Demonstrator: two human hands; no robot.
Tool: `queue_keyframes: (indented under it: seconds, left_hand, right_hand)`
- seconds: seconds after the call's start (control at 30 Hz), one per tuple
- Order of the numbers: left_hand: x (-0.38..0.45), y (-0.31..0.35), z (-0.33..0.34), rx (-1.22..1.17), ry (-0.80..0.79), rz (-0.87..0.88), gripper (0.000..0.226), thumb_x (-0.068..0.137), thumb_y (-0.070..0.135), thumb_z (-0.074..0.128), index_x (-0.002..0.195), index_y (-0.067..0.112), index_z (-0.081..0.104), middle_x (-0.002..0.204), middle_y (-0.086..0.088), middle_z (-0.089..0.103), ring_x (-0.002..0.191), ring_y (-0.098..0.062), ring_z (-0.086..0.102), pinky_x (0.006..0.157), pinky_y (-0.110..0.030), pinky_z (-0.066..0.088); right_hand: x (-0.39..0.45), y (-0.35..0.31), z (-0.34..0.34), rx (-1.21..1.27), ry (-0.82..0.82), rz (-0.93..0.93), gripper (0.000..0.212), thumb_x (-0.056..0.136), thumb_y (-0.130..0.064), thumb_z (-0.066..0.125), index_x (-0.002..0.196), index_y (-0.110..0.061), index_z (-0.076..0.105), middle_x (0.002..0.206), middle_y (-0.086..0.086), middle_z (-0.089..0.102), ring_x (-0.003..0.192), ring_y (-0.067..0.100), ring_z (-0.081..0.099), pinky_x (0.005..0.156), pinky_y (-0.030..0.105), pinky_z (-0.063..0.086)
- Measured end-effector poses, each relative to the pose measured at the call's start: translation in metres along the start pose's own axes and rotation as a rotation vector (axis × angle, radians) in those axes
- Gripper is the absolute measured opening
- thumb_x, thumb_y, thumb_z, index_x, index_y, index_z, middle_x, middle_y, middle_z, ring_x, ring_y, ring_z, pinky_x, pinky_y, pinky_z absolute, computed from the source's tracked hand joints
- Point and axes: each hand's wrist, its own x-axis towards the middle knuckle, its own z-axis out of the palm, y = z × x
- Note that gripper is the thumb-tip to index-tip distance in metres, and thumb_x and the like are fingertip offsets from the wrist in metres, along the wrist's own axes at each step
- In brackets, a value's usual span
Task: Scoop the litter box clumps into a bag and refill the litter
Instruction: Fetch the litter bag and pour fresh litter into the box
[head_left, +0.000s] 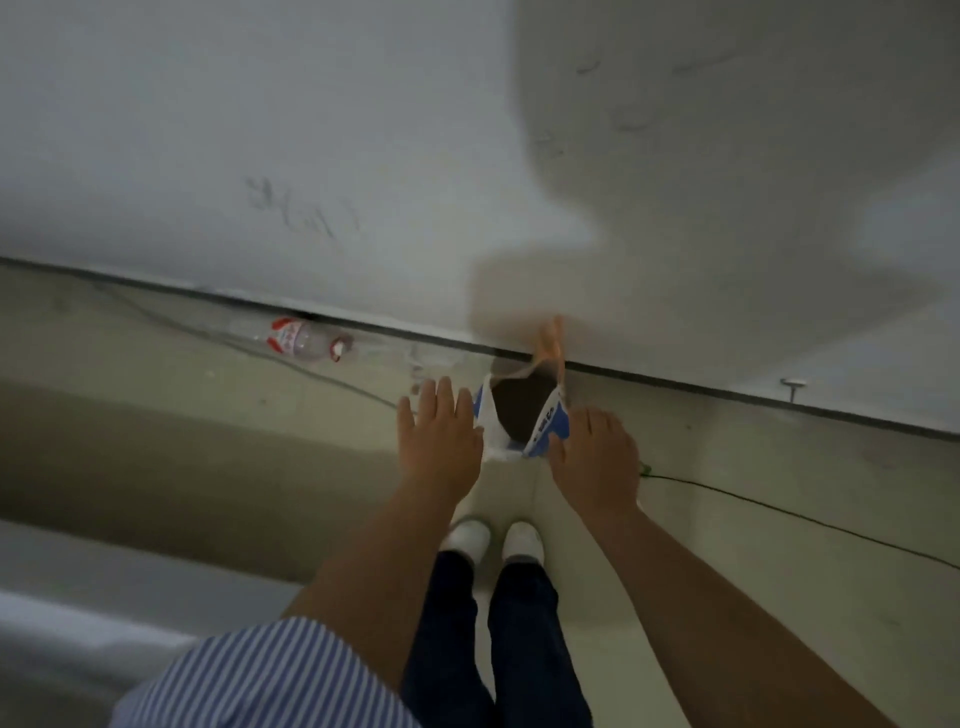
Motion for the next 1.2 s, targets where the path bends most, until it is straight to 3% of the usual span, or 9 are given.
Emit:
queue_keyframes:
  seconds: [0.17, 0.3, 0.47, 0.6, 0.73, 0.87, 0.9, 1.0, 1.2]
  left_hand:
    - [0.100, 0.010, 0.063, 0.020, -0.065, 0.077, 0.057, 0.100, 0.035, 0.029, 0.148, 0.013, 0.006, 0.155, -0.010, 0.012, 0.144, -0.027, 0.012, 0.116, -0.040, 0.016]
    - [0.165, 0.018, 0.103, -0.044, -0.026, 0.085, 0.048, 0.099, 0.034, 0.033, 0.141, 0.013, 0.022, 0.130, -0.010, 0.046, 0.118, -0.026, 0.048, 0.094, -0.034, 0.041]
    - [0.197, 0.023, 0.113, 0.036, -0.015, 0.151, 0.023, 0.099, 0.016, 0.033, 0.117, 0.009, 0.043, 0.105, -0.011, 0.059, 0.096, -0.028, 0.061, 0.069, -0.031, 0.040]
    - [0.182, 0.020, 0.104, 0.058, -0.053, 0.163, 0.022, 0.097, 0.009, 0.035, 0.114, 0.003, 0.046, 0.107, -0.015, 0.062, 0.098, -0.030, 0.062, 0.075, -0.031, 0.044]
    - [0.146, 0.024, 0.090, 0.075, -0.069, 0.221, 0.027, 0.100, 0.016, 0.030, 0.114, 0.001, 0.048, 0.107, -0.016, 0.062, 0.099, -0.031, 0.061, 0.078, -0.031, 0.044]
    - [0.112, 0.038, 0.059, 0.157, -0.057, 0.270, 0.028, 0.101, 0.017, 0.029, 0.112, 0.001, 0.049, 0.104, -0.017, 0.064, 0.095, -0.032, 0.062, 0.071, -0.031, 0.041]
    - [0.102, 0.045, 0.049, 0.188, -0.056, 0.294, 0.027, 0.101, 0.017, 0.030, 0.112, 0.002, 0.049, 0.103, -0.016, 0.064, 0.094, -0.032, 0.063, 0.071, -0.031, 0.042]
    - [0.069, 0.075, 0.023, 0.290, -0.069, 0.391, 0.025, 0.100, 0.015, 0.032, 0.114, 0.004, 0.049, 0.101, -0.014, 0.063, 0.092, -0.029, 0.063, 0.074, -0.032, 0.046]
    - [-0.008, 0.151, 0.016, 0.505, -0.124, 0.665, 0.028, 0.100, 0.012, 0.029, 0.119, 0.004, 0.048, 0.114, -0.013, 0.060, 0.102, -0.026, 0.059, 0.080, -0.029, 0.044]
  right_hand:
    - [0.085, 0.021, 0.064, 0.009, -0.026, 0.131, 0.042, 0.094, -0.038, 0.045, 0.118, -0.005, 0.053, 0.114, 0.012, 0.059, 0.105, 0.026, 0.054, 0.085, 0.033, 0.043]
    - [0.136, 0.026, 0.105, -0.004, -0.072, 0.225, 0.048, 0.095, -0.046, 0.038, 0.116, -0.005, 0.051, 0.113, 0.011, 0.058, 0.104, 0.026, 0.055, 0.084, 0.031, 0.042]
    - [0.148, 0.033, 0.128, 0.076, -0.092, 0.305, 0.048, 0.102, -0.032, 0.021, 0.104, -0.004, 0.060, 0.106, 0.012, 0.065, 0.098, 0.028, 0.061, 0.080, 0.031, 0.040]
    - [0.121, 0.047, 0.124, 0.147, -0.192, 0.357, 0.043, 0.103, -0.023, 0.023, 0.112, 0.000, 0.058, 0.117, 0.019, 0.061, 0.111, 0.033, 0.057, 0.093, 0.037, 0.042]
    - [0.072, 0.069, 0.114, 0.280, -0.047, 0.373, 0.029, 0.095, -0.002, 0.038, 0.088, 0.008, 0.065, 0.090, 0.025, 0.067, 0.087, 0.036, 0.067, 0.070, 0.034, 0.052]
    - [0.024, 0.081, 0.093, 0.449, -0.207, 0.492, 0.045, 0.102, -0.019, 0.029, 0.069, -0.005, 0.056, 0.108, 0.024, 0.064, 0.101, 0.031, 0.060, 0.074, 0.031, 0.041]
    - [0.012, 0.084, 0.085, 0.489, -0.209, 0.515, 0.045, 0.102, -0.020, 0.028, 0.071, -0.005, 0.057, 0.110, 0.024, 0.063, 0.102, 0.031, 0.059, 0.077, 0.031, 0.041]
    - [-0.032, 0.097, 0.069, 0.625, -0.174, 0.604, 0.041, 0.102, -0.020, 0.028, 0.109, 0.005, 0.061, 0.119, 0.022, 0.060, 0.111, 0.029, 0.055, 0.088, 0.027, 0.036]
    - [-0.159, 0.138, 0.066, 0.745, -0.184, 0.828, 0.044, 0.102, -0.025, 0.025, 0.103, -0.004, 0.064, 0.118, 0.018, 0.061, 0.109, 0.028, 0.056, 0.083, 0.026, 0.041]
